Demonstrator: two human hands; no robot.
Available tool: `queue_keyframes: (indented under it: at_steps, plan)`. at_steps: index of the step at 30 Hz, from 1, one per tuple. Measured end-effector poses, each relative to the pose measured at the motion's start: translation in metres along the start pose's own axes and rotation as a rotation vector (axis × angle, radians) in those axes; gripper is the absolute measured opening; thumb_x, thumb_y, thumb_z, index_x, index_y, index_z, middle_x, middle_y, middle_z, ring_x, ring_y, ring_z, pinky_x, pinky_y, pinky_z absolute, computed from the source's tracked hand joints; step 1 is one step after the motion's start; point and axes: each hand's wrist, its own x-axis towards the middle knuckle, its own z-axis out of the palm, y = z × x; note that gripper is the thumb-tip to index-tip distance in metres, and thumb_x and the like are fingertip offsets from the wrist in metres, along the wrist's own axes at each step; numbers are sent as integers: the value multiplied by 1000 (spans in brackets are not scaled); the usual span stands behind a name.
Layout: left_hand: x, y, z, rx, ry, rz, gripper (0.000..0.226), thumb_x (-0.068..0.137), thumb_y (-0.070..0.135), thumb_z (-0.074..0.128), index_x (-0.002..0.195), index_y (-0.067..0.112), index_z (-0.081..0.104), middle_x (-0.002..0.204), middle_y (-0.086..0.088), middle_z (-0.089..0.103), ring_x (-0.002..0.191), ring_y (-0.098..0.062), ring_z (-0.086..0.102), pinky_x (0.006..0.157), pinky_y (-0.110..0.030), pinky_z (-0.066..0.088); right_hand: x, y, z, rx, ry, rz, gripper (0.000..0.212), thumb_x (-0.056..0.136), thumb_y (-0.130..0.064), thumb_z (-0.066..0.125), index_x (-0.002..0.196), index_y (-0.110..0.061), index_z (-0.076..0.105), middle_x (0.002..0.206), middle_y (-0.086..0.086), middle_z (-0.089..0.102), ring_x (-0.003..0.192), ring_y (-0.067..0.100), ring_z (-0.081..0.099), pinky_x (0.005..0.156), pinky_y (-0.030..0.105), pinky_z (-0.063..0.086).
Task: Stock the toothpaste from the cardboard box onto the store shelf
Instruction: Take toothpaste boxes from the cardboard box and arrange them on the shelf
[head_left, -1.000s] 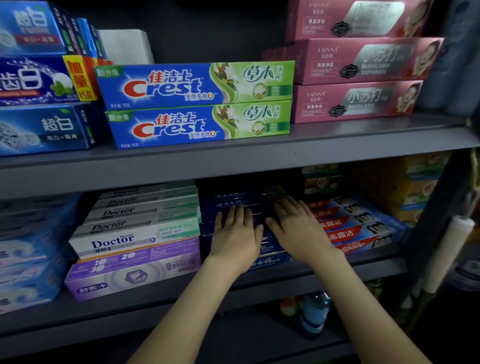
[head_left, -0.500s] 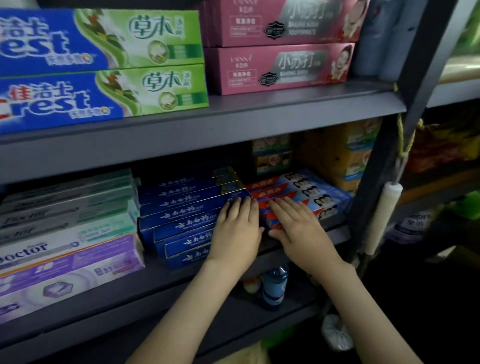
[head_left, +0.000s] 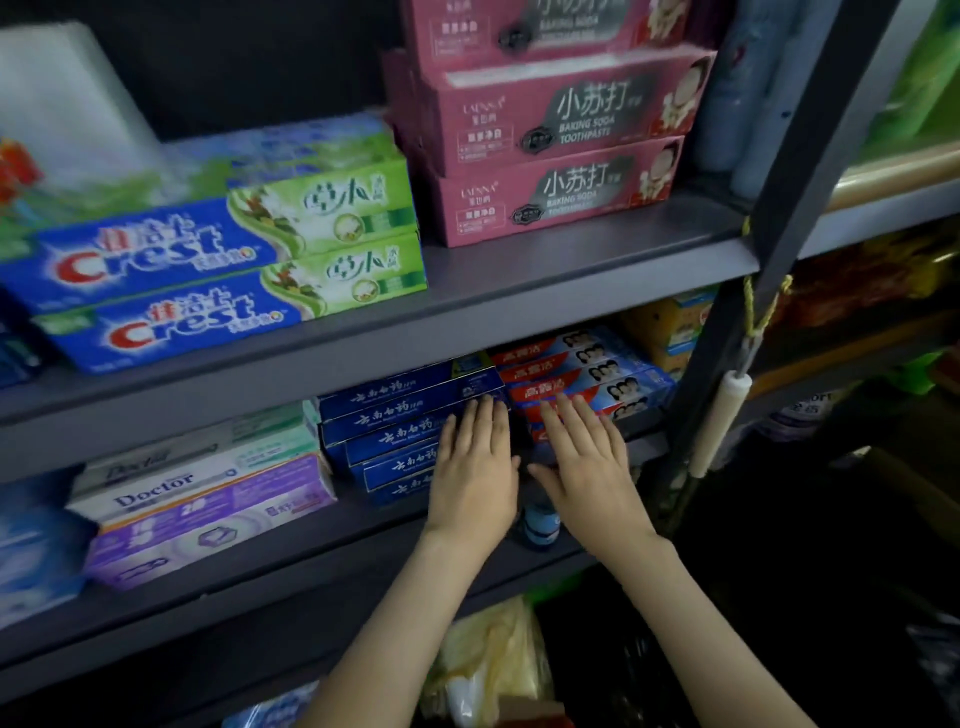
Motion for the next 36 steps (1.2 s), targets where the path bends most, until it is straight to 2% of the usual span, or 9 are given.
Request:
queue_keyframes:
  at_steps: [3, 6, 10, 14, 16, 19, 25, 30, 36]
  plan:
    - [-27, 23, -46, -80, -134, -56, 62, 92, 32, 60, 142, -1, 42, 148, -20, 40, 137, -31, 40, 113, -45, 28, -26, -15, -42, 32, -51, 23, 56, 81, -32, 63, 129, -4, 55, 131, 14, 58, 121, 30, 53, 100, 39, 42]
    - [-45, 49, -91, -125, -254, -122, 60, 103, 33, 33, 153, 6, 15, 160, -14, 12, 149, -27, 10, 120, -40, 5, -45, -26, -88, 45, -100, 54, 48, 86, -34, 43, 121, -7, 62, 123, 10, 63, 112, 27, 60, 92, 37, 47]
    - [-57, 84, -142, -155, -291, -131, 58, 101, 30, 38, 151, 8, 20, 158, -13, 21, 144, -29, 22, 119, -40, 15, -57, -26, -144, -6, -65, 34, 43, 82, -27, 47, 115, -6, 65, 116, 9, 65, 104, 27, 62, 86, 35, 50]
    - [-67, 122, -180, -182, -245, -15, 49, 99, 29, 42, 143, 8, 34, 145, -11, 40, 131, -30, 41, 106, -39, 32, -78, -17, -204, -53, 16, 115, 41, 81, -22, 46, 113, -5, 64, 111, 10, 65, 99, 29, 62, 81, 36, 50]
    - [-73, 148, -201, -220, -270, 33, 44, 100, 30, 41, 138, 8, 39, 140, -11, 44, 126, -29, 45, 100, -39, 38, -96, -11, -237, -86, 22, 171, 43, 81, -25, 40, 112, -7, 64, 109, 8, 65, 96, 28, 61, 80, 35, 47]
    - [-84, 194, -229, -270, -304, 88, 39, 102, 30, 38, 134, 9, 43, 140, -11, 45, 122, -30, 48, 93, -40, 42, -124, 11, -279, -130, 41, 221, 40, 85, -23, 49, 119, -7, 61, 113, 9, 63, 102, 30, 59, 84, 38, 47]
    - [-74, 293, -267, -352, -306, 210, 40, 103, 33, 34, 136, 12, 43, 137, -9, 47, 123, -29, 48, 96, -42, 43, -148, 93, -361, -258, 55, 315, 48, 91, -26, 58, 134, -7, 51, 134, 10, 53, 122, 30, 48, 100, 39, 40]
    - [-47, 402, -278, -398, -238, 255, 47, 102, 38, 35, 141, 12, 40, 140, -10, 45, 124, -29, 48, 94, -40, 43, -164, 197, -419, -314, 211, 321, 48, 85, -22, 57, 129, -4, 56, 128, 13, 57, 115, 32, 53, 93, 42, 45]
    - [-8, 562, -284, -430, -25, 353, 49, 99, 35, 45, 142, 12, 38, 143, -8, 43, 129, -27, 43, 102, -39, 39, -192, 363, -485, -314, 112, 471, 56, 95, -26, 48, 147, -14, 31, 152, 6, 29, 139, 26, 24, 113, 41, 20]
